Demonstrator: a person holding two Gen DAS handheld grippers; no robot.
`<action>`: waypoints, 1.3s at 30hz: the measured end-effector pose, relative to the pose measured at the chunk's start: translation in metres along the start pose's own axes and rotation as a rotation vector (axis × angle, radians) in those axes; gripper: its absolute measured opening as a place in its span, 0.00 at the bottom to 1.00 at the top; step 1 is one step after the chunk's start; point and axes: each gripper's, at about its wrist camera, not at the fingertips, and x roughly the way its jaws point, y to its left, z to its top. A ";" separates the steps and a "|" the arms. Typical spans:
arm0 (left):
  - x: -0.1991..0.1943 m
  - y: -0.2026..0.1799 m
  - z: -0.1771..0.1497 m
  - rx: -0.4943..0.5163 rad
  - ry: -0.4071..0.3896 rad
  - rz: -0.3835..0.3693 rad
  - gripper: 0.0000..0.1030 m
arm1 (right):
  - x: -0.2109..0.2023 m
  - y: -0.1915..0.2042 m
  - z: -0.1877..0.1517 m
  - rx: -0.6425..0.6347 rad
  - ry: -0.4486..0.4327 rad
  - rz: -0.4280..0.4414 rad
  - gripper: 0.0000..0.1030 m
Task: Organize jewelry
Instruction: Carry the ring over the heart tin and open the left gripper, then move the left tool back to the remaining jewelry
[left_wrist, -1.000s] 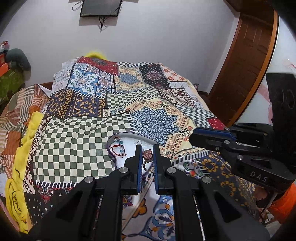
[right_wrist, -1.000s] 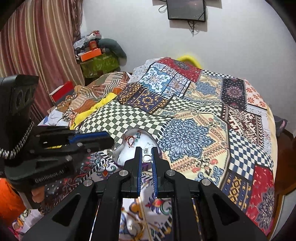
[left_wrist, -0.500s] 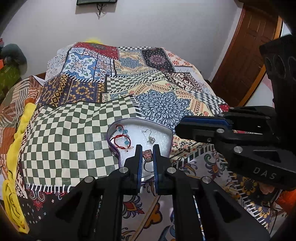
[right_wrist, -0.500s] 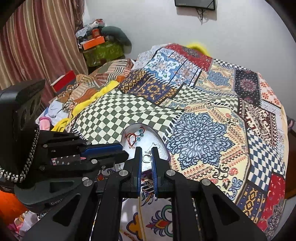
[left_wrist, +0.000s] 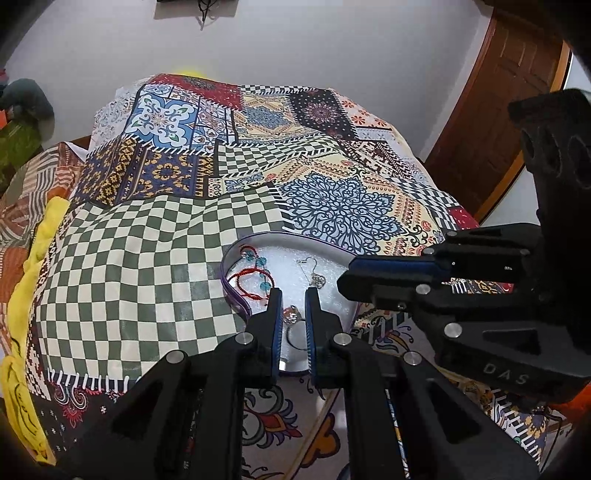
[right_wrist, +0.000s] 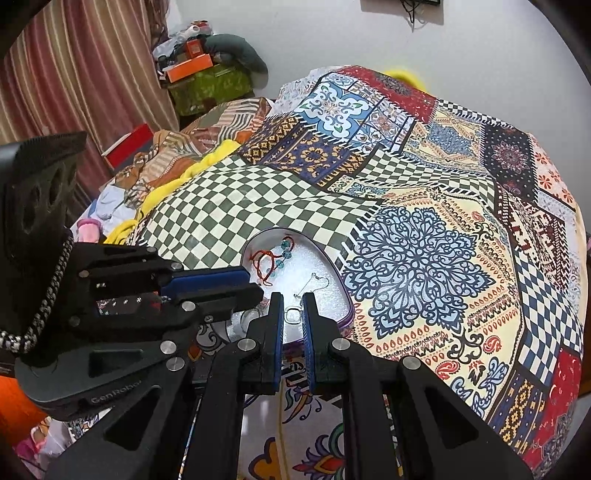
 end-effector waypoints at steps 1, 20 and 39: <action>-0.001 0.001 0.000 -0.002 0.002 0.006 0.09 | 0.001 0.000 0.000 0.001 0.003 0.002 0.08; -0.025 0.014 -0.014 0.005 0.002 0.085 0.12 | 0.014 0.011 0.000 -0.056 0.056 -0.045 0.12; -0.078 -0.020 -0.027 0.040 -0.037 0.092 0.28 | -0.055 0.030 -0.022 -0.078 -0.043 -0.112 0.24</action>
